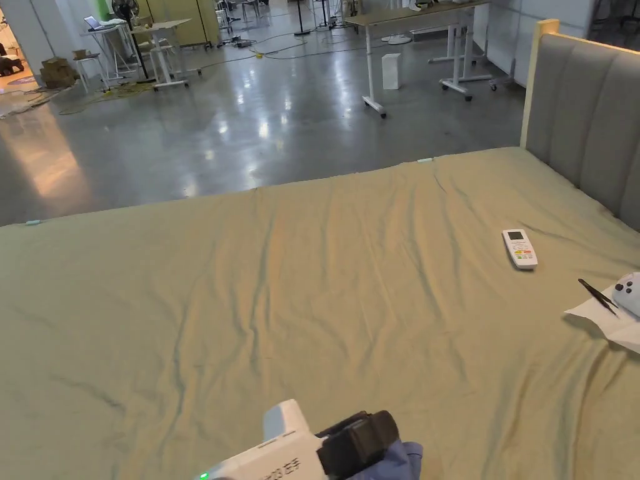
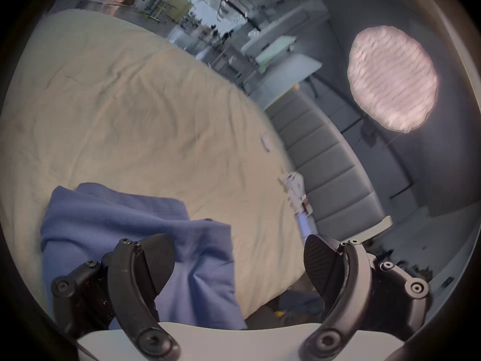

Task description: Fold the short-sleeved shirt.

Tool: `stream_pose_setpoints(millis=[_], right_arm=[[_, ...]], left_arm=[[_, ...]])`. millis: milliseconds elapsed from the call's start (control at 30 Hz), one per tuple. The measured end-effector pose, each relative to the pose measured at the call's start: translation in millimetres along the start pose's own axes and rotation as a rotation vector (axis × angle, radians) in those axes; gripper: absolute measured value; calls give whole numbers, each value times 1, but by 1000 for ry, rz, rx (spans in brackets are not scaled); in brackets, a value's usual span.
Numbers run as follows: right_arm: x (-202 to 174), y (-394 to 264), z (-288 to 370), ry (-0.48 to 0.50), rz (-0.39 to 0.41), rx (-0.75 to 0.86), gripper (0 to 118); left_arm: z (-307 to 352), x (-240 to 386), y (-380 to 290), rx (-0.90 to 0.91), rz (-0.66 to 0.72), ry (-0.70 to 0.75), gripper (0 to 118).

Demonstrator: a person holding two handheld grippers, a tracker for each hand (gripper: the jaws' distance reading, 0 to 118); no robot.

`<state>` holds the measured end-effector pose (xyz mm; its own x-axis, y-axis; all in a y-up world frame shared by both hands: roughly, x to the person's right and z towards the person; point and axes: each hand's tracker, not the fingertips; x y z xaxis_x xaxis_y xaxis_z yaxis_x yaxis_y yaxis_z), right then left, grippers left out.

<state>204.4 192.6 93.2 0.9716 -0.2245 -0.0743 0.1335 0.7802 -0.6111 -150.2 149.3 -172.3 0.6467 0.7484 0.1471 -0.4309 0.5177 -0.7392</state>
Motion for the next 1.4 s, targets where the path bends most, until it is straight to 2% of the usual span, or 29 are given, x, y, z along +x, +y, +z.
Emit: stream_pose_setpoints(millis=[33, 67, 167, 200, 267, 300, 367, 467, 567, 700, 800, 900, 967, 1033, 1133, 1233, 1267, 1300, 1333, 1367, 1400], right_arm=[[2, -1, -1, 3, -8, -2, 0], [4, -3, -2, 6, -15, -4, 0], [3, -1, -5, 11, -10, -7, 0], [1, 0, -5, 7, 3, -7, 0], [-4, 3, -2, -2, 35, -1, 0], [-5, 5, -1, 1, 40, 1, 0], [-7, 5, 0, 10, 37, 4, 0], [-7, 4, -5, 35, 16, -12, 0], [-14, 8, -13, 24, 51, -49, 0], [-27, 25, -30, 66, 98, -48, 0], [-41, 42, -66, 112, 110, -86, 0], [-65, 68, -106, 127, 136, -111, 0], [-75, 81, -135, 250, 99, -120, 0], [-82, 90, -172, 309, 34, -170, 0], [-81, 89, -236, 273, -18, -284, 0], [-79, 80, -274, 153, 26, -381, 0], [-75, 72, -284, 128, 49, -432, 0], [-71, 66, -292, 138, 39, -466, 0], [-65, 65, -295, 171, -5, -451, 0], [-60, 70, -292, 181, -86, -449, 0], [-58, 76, -284, 182, -136, -467, 0]], left_arm=[[10, -4, -4, 24, 29, 24, 98], [10, -9, -4, 22, 43, 62, 89], [-10, -16, -18, -82, 48, 131, 14], [-20, -21, -24, -116, 65, 130, 10], [-43, -32, -44, -239, 153, 43, 9], [-54, -35, -52, -274, 146, 41, 6], [-72, -36, -67, -321, -17, 207, 2], [-66, -29, -69, -260, 23, 164, 2], [-52, -14, -53, -267, -2, 151, 1], [0, 4, -32, -140, -28, -58, 1], [45, 8, -17, -75, -95, -55, 1], [96, -1, -10, -17, -78, -22, 1], [120, -21, -7, 19, -58, 22, 1], [140, -33, -7, 47, -35, 64, 1], [157, -57, -7, 52, 4, 105, 1], [162, -75, -7, 37, 70, 113, 4], [162, -80, -7, 30, 88, 98, 14], [161, -84, -7, 27, 90, 92, 39], [158, -88, -6, 22, 86, 91, 65], [153, -94, -3, 8, 82, 97, 86], [147, -97, -2, -19, 77, 108, 100]])
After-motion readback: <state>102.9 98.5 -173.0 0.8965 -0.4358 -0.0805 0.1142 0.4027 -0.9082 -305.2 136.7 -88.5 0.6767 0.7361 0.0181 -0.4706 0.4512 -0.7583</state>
